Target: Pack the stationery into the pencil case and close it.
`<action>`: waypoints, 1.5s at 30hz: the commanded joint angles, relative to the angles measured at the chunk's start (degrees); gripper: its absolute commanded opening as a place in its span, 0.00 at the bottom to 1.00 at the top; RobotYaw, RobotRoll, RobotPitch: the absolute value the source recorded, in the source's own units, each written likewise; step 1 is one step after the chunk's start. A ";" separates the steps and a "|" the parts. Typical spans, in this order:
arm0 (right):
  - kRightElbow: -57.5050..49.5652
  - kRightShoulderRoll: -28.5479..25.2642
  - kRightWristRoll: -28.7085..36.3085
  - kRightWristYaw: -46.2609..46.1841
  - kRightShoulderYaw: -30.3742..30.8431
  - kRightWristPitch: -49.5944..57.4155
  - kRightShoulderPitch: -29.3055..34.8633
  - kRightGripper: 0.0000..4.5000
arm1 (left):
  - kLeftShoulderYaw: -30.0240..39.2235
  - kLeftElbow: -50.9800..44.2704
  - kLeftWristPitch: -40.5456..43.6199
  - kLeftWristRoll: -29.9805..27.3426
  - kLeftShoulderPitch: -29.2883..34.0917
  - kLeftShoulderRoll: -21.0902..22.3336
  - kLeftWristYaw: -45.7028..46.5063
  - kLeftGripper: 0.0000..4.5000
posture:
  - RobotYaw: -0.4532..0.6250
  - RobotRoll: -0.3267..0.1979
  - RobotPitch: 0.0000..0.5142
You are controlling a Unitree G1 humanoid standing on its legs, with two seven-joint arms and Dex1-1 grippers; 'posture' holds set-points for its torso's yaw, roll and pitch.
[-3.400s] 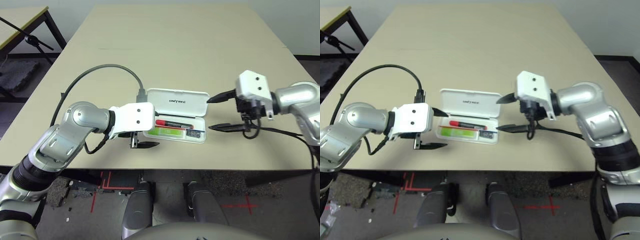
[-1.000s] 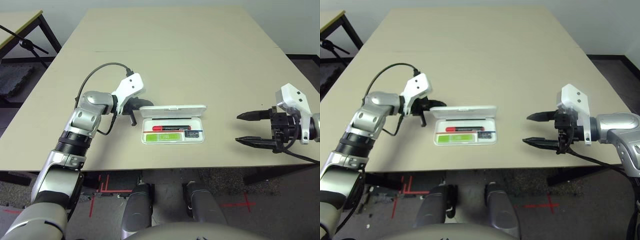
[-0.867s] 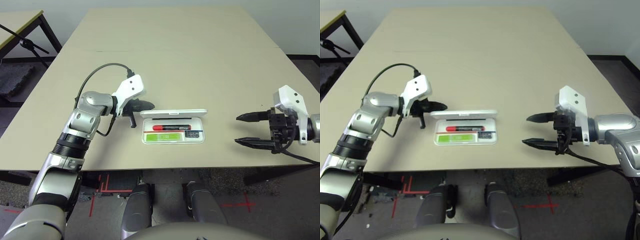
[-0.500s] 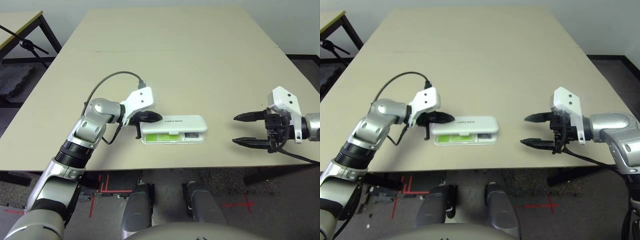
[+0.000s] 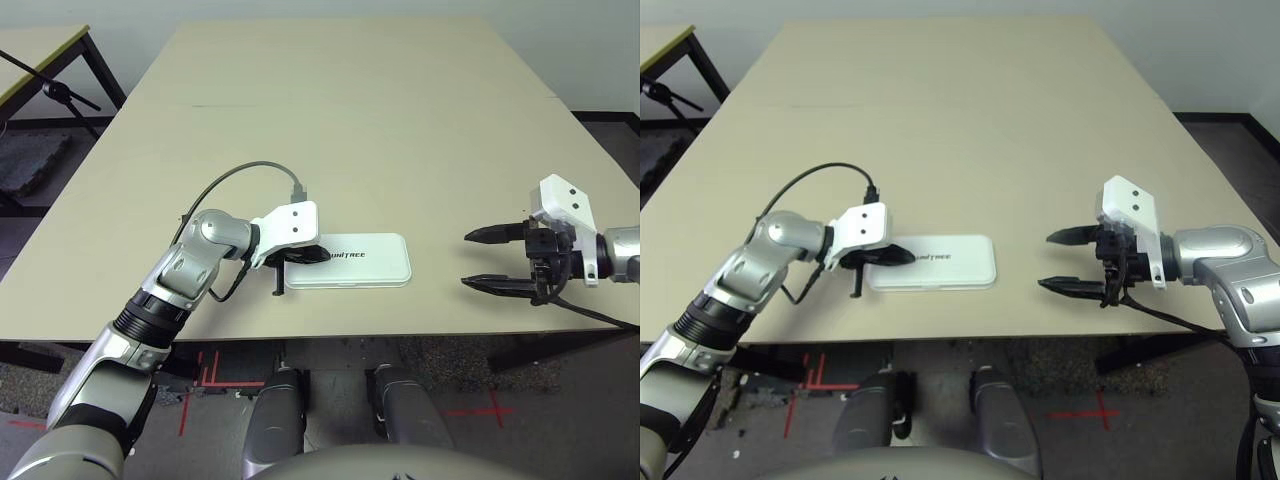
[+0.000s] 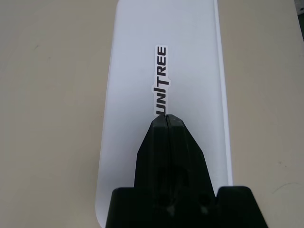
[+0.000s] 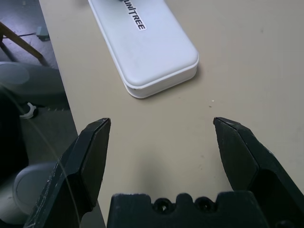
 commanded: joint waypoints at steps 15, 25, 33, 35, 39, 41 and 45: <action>27.14 24.19 -16.49 -53.41 -12.01 -19.88 -11.96 1.00 | 35.48 28.73 -7.75 -10.96 -7.13 -8.33 32.44 0.99 | 0.38 0.62 0.24; 41.88 26.13 -18.40 -68.77 -16.37 -30.18 -15.53 1.00 | 43.16 44.47 -23.86 -9.99 -7.65 -5.62 46.80 0.99 | 0.41 0.62 0.25; 46.82 25.99 -18.08 -69.23 -16.21 -34.20 -17.50 1.00 | 45.27 50.15 -29.82 -10.57 -8.42 -3.50 51.99 0.99 | 0.42 0.62 0.28; 47.54 25.99 -18.05 -69.01 -16.09 -34.54 -17.87 1.00 | 45.21 50.23 -30.14 -10.53 -8.13 -3.44 52.12 0.99 | 0.43 0.62 0.29; 48.54 26.44 -18.19 -68.69 -15.57 -35.01 -18.24 1.00 | 45.11 49.72 -30.40 -10.62 -7.57 -3.54 52.19 0.99 | 0.43 0.62 0.29; 48.91 26.81 -18.31 -68.60 -15.23 -35.26 -18.46 1.00 | 44.97 49.58 -30.41 -10.55 -7.51 -3.57 52.24 0.99 | 0.44 0.62 0.29; 49.94 27.30 -18.47 -68.44 -14.73 -35.95 -19.00 1.00 | 44.81 49.64 -30.49 -10.45 -7.60 -3.65 52.27 0.99 | 0.44 0.62 0.27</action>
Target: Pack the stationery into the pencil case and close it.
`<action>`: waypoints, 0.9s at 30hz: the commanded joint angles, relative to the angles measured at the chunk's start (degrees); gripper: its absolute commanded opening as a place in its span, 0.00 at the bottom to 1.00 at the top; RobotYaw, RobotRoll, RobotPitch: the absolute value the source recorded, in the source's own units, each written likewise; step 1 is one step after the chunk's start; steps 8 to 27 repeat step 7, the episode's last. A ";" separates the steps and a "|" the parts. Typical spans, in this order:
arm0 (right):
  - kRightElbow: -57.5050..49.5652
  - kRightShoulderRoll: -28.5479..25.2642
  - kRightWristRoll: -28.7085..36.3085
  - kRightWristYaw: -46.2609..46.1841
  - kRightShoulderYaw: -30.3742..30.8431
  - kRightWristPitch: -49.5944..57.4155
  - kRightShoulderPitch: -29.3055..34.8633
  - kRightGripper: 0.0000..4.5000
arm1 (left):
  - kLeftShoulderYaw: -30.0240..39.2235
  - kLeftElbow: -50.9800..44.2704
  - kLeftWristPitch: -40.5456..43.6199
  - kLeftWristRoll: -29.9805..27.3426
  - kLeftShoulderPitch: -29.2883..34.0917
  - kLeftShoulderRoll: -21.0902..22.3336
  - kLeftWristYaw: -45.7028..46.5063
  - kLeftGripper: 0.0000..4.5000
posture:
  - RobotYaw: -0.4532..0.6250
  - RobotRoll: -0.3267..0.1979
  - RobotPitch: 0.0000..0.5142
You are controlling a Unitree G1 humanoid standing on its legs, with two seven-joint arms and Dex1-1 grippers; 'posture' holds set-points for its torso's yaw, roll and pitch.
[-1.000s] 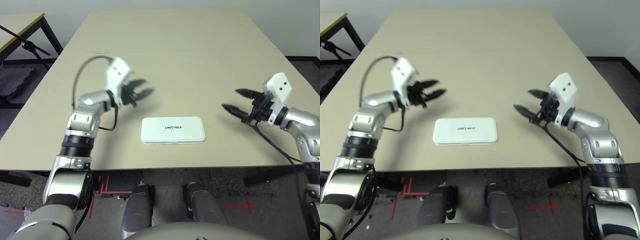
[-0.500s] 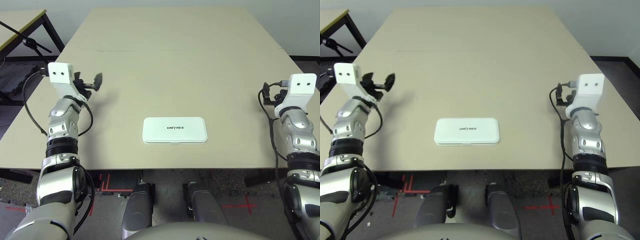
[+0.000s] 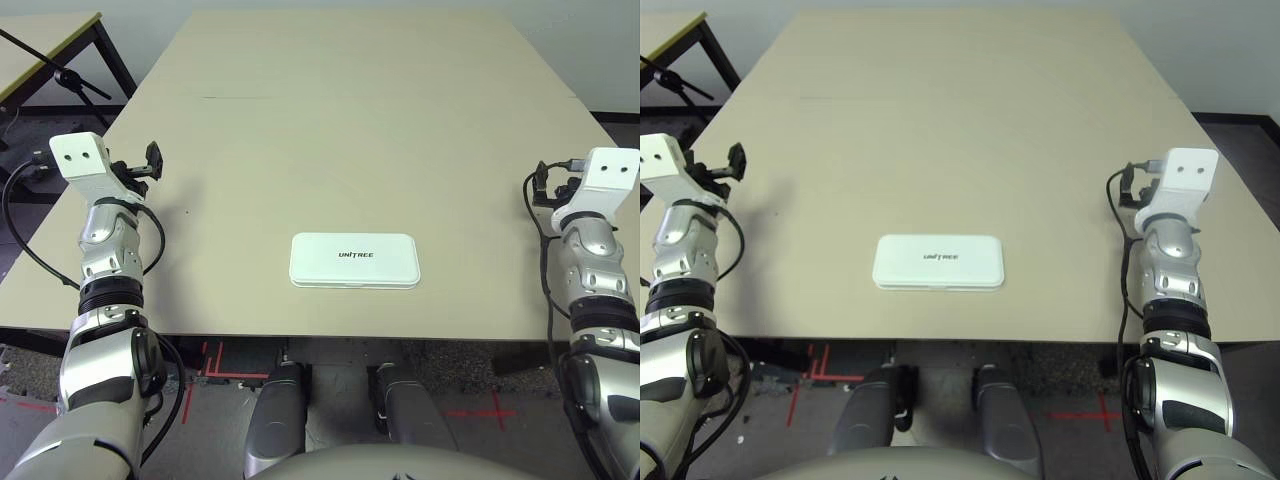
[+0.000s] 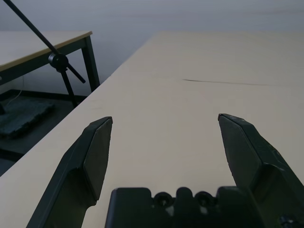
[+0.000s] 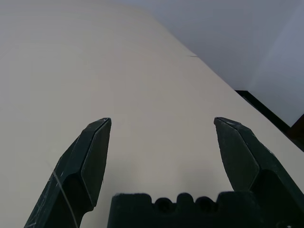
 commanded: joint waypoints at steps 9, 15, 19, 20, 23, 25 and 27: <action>2.10 1.68 0.81 0.99 0.08 -0.98 -1.48 1.00 | -0.38 1.90 -0.92 0.38 -0.26 0.45 0.45 0.99 | 0.42 0.62 0.24; 2.10 1.68 0.81 0.99 0.08 -0.98 -1.48 1.00 | -0.38 1.90 -0.92 0.38 -0.26 0.45 0.45 0.99 | 0.42 0.62 0.24; 2.10 1.68 0.81 0.99 0.08 -0.98 -1.48 1.00 | -0.38 1.90 -0.92 0.38 -0.26 0.45 0.45 0.99 | 0.42 0.62 0.24; 2.10 1.68 0.81 0.99 0.08 -0.98 -1.48 1.00 | -0.38 1.90 -0.92 0.38 -0.26 0.45 0.45 0.99 | 0.42 0.62 0.24; 2.10 1.68 0.81 0.99 0.08 -0.98 -1.48 1.00 | -0.38 1.90 -0.92 0.38 -0.26 0.45 0.45 0.99 | 0.42 0.62 0.24; 2.10 1.68 0.81 0.99 0.08 -0.98 -1.48 1.00 | -0.38 1.90 -0.92 0.38 -0.26 0.45 0.45 0.99 | 0.42 0.62 0.24; 2.10 1.68 0.81 0.99 0.08 -0.98 -1.48 1.00 | -0.38 1.90 -0.92 0.38 -0.26 0.45 0.45 0.99 | 0.42 0.62 0.24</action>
